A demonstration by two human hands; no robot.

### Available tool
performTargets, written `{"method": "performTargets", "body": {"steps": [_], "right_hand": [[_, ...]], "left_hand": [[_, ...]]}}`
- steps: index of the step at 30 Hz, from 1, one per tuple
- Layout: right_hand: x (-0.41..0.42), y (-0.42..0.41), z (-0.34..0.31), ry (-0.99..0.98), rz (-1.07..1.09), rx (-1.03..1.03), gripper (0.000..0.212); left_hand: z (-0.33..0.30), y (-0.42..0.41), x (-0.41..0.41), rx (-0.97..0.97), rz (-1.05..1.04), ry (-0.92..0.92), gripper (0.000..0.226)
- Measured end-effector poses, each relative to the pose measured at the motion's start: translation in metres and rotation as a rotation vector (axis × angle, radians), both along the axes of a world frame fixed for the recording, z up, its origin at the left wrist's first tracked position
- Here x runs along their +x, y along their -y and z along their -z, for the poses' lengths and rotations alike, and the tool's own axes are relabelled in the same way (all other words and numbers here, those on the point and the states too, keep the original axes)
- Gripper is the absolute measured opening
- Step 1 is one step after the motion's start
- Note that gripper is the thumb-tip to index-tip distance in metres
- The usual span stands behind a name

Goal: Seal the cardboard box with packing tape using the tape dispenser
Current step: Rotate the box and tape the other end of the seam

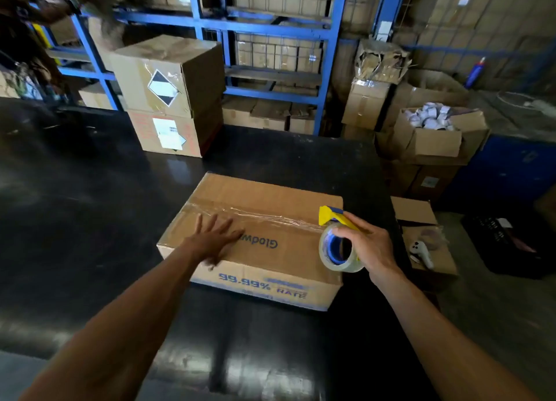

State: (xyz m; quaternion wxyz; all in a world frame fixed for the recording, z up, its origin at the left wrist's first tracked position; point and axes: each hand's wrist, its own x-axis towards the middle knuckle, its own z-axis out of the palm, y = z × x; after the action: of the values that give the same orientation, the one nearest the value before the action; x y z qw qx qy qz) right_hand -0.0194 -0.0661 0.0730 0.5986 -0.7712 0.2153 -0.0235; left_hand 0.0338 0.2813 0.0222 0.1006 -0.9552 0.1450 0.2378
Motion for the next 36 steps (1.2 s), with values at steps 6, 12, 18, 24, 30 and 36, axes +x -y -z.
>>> {"method": "performTargets", "body": {"steps": [6, 12, 18, 24, 30, 36], "right_hand": [[0.008, -0.024, -0.010, 0.031, 0.069, 0.019, 0.050], [-0.003, -0.020, -0.016, 0.055, 0.238, -0.013, 0.059], [-0.026, -0.009, -0.012, 0.017, 0.315, -0.050, 0.065], [-0.031, -0.006, -0.009, -0.016, 0.335, -0.021, 0.063], [-0.023, -0.012, -0.016, 0.016, 0.280, 0.036, 0.056], [-0.018, -0.019, -0.019, 0.033, 0.163, 0.072, 0.055]], "left_hand": [[0.007, 0.102, 0.007, -0.215, -0.043, -0.138, 0.143], [0.029, 0.207, -0.029, -0.446, -0.318, -0.056, 0.147], [0.032, 0.216, -0.032, -0.428, -0.295, -0.007, 0.150], [0.030, 0.157, -0.011, -0.352, 0.053, -0.049, 0.143], [0.000, 0.081, 0.003, -0.175, 0.339, -0.126, 0.137], [0.028, 0.139, -0.035, -0.336, 0.055, -0.008, 0.113]]}}
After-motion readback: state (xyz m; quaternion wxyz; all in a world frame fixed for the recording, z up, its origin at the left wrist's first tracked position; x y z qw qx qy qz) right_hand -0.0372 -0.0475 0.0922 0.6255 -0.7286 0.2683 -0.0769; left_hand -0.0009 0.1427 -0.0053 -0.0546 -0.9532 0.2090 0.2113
